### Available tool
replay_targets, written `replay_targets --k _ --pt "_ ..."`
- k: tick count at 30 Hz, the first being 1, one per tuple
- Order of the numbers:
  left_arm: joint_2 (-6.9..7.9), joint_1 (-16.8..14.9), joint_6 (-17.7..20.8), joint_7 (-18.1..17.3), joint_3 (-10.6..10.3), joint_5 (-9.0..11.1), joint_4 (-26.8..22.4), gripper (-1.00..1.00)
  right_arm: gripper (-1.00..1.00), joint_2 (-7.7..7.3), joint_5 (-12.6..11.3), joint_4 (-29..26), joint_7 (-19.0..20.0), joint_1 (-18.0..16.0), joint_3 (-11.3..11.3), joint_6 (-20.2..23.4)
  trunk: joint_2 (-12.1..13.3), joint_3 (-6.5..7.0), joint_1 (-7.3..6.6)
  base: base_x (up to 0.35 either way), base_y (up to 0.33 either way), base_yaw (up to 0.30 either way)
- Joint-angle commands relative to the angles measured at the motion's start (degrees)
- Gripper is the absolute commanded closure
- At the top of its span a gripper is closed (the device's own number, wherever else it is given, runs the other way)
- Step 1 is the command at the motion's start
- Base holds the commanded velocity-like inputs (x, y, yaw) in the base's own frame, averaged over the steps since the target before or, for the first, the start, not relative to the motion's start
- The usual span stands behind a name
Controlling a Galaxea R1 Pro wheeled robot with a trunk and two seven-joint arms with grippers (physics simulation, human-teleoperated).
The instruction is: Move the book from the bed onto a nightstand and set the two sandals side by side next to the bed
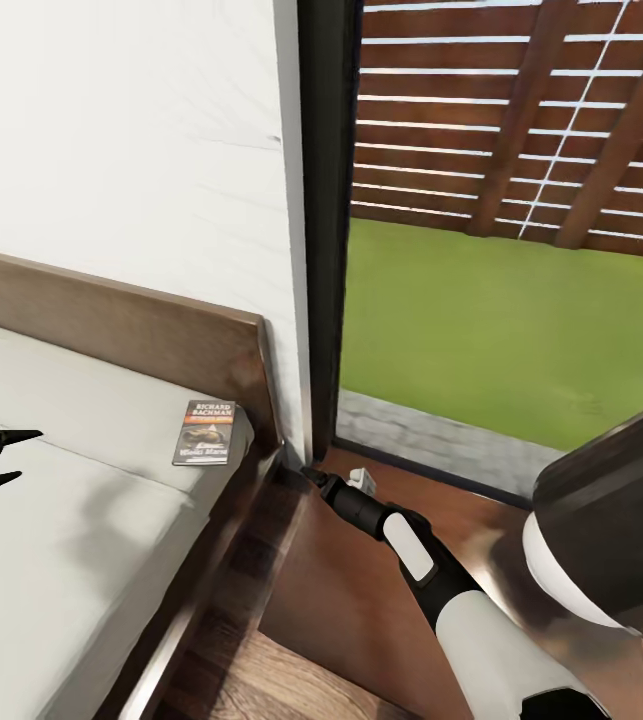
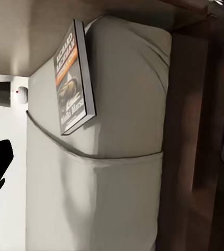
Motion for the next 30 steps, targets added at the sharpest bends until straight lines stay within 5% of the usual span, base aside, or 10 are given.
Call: replay_targets --k 1,30 --pt "0.04 0.0 0.3 0.0 -0.4 0.6 0.0 -1.0 -1.0 0.0 -0.3 0.0 0.0 0.0 0.0 0.3 0.0 -0.04 -0.01 0.0 0.018 0.0" --pt "0.04 0.0 0.3 0.0 -0.3 0.6 0.0 -1.0 -1.0 0.0 -0.3 0.0 0.0 0.0 0.0 0.3 0.0 -0.04 -0.01 0.0 0.064 0.0"
